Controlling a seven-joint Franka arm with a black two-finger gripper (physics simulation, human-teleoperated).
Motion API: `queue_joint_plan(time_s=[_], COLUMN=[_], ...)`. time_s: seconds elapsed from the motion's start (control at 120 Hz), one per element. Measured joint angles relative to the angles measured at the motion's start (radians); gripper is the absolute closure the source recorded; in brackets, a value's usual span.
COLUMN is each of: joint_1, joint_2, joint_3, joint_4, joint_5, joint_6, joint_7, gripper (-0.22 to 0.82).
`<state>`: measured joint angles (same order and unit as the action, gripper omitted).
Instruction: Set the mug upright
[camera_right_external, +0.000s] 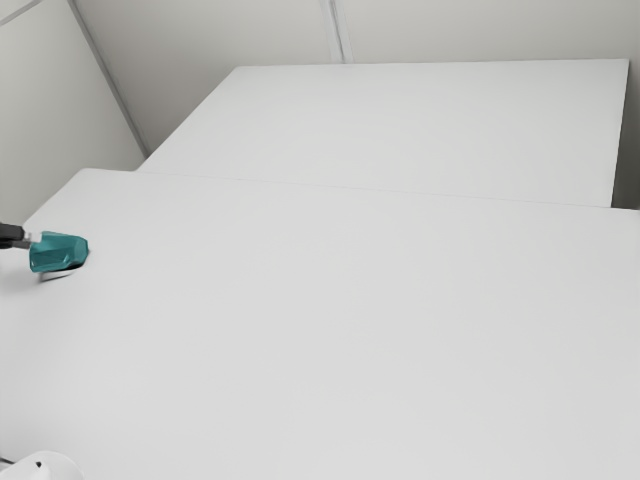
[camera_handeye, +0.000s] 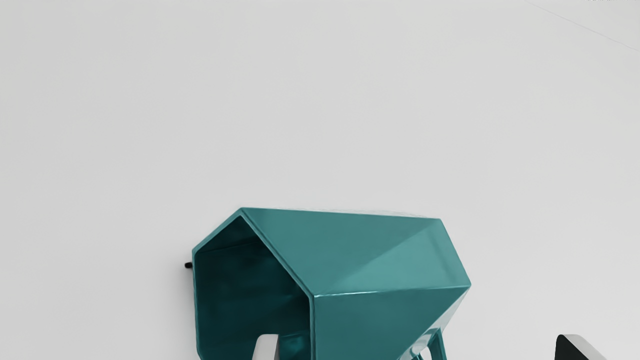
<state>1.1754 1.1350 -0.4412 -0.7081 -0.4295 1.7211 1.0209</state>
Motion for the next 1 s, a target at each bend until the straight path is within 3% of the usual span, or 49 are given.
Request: queue_joint_plan(time_s=[0.533, 0.8, 1.0], joint_1=[0.018, 0.021, 0.021], joint_2=[0.014, 0.014, 0.0], joint_3=[-0.035, -0.06, -0.07], joint_4=[-0.034, -0.065, -0.068], joint_5=[-0.015, -0.034, -0.06], joint_6=[0.041, 0.029, 0.0], joint_7=[0.047, 0.057, 0.063], gripper=[0.01, 0.53, 0.7])
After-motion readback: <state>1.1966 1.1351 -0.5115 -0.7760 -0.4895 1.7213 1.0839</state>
